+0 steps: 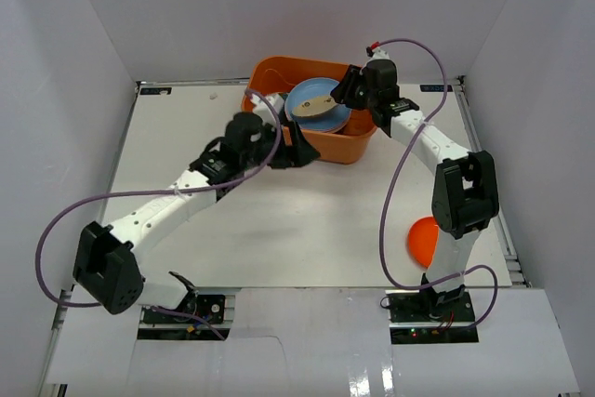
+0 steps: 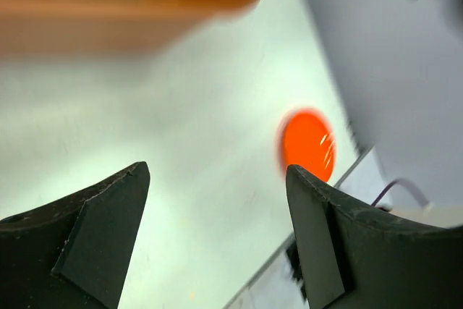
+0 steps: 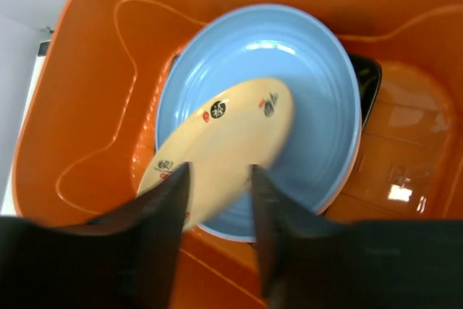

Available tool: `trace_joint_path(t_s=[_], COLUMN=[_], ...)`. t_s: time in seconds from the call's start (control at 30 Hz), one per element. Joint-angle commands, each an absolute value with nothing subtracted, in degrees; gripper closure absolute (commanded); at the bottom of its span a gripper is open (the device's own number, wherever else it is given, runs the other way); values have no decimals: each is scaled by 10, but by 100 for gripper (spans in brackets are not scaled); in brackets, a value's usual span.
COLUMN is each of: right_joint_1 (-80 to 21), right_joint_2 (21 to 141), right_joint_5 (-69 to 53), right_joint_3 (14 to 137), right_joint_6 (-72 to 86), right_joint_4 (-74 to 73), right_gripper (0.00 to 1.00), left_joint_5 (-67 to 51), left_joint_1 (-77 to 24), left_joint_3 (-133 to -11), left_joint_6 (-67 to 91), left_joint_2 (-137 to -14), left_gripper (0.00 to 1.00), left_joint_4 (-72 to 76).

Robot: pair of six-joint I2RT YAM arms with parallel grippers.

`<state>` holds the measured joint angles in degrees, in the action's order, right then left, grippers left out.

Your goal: Place the plates into the plastic bin on the countertop

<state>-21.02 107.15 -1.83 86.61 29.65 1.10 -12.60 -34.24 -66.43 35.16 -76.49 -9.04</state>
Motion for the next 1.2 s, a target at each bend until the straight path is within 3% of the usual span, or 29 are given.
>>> trace_joint_path(t_s=[0.0,0.07,0.3,0.47,0.63,0.77,0.83,1.07,1.17], right_joint_1=[-210,-210,-208,-205,-204,-204,-204,-204,-204], right_joint_2=[1064,1049,911,735,575,498,467,432,425], right_joint_5=[-4,-4,25,42,27,16,5,-54,-60], right_joint_3=[911,918,911,841,766,719,687,602,584], right_joint_6=[269,260,207,176,174,176,183,203,207], right_joint_4=[1,-17,-66,-105,-125,-148,-157,-155,-148], right_gripper=[51,46,45,57,56,56,56,55,55], left_joint_5=[-121,-106,-75,-104,-144,-167,-178,-192,-182], left_joint_1=[-406,-449,-560,-619,-652,-659,-659,-662,-662], left_joint_3=[-595,-576,-645,-727,-830,-886,-910,-1012,-1048], left_joint_6=[382,398,402,406,426,440,442,461,467], left_joint_2=[-771,-785,-911,-1047,-1156,-1229,-1269,-1377,-1405], left_gripper=[14,14,14,17,19,24,32,38,56], left_joint_4=[-112,-92,-55,-34,-33,-31,-33,-61,-67])
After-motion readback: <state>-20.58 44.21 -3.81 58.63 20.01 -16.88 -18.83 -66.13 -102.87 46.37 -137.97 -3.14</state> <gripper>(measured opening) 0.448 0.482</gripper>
